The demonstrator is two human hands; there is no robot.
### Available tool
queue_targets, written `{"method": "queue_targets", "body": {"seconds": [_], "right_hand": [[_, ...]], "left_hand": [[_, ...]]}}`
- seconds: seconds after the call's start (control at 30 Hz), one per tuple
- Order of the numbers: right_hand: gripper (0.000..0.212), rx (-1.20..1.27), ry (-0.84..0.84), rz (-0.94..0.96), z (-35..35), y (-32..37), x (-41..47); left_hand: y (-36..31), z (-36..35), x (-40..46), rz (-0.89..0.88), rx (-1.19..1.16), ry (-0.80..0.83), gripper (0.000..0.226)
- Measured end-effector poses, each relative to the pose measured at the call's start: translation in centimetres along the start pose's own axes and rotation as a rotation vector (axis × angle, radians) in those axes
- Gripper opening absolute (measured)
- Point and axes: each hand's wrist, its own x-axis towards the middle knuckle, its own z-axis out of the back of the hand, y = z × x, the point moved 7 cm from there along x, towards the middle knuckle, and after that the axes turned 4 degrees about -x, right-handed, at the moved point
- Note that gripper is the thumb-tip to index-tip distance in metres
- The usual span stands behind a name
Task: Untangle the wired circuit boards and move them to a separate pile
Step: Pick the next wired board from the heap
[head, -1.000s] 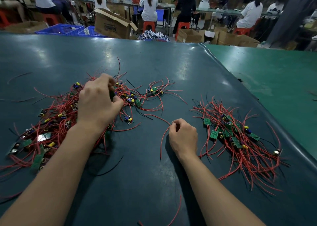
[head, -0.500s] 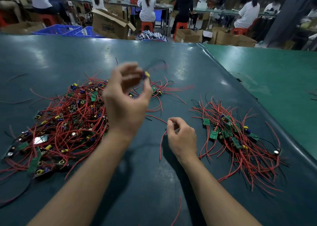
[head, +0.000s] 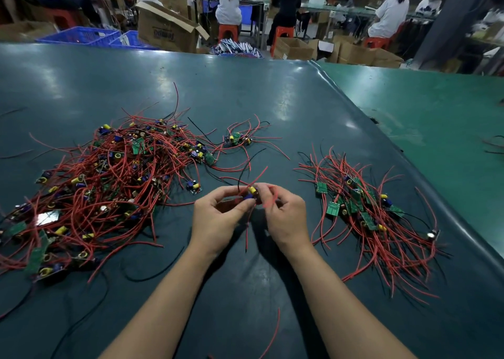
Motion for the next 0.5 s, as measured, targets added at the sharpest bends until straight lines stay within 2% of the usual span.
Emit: {"method": "queue_targets", "body": {"seconds": [0.1, 0.23, 0.37, 0.5], "right_hand": [[0.009, 0.097, -0.03, -0.052, 0.8, -0.2, 0.1], [0.015, 0.243, -0.013, -0.123, 1.3, -0.4, -0.1], [0.024, 0.229, 0.064, -0.085, 1.1, 0.2, -0.3], [0.026, 0.297, 0.021, -0.149, 1.5, -0.3, -0.2]], "left_hand": [[0.6, 0.2, 0.2, 0.057, -0.119, -0.01, 0.019], [0.7, -0.1, 0.4, 0.073, -0.122, -0.006, 0.017], [0.5, -0.7, 0.5, 0.092, -0.1, 0.065, 0.029], [0.2, -0.8, 0.3, 0.094, -0.034, 0.088, 0.019]]}}
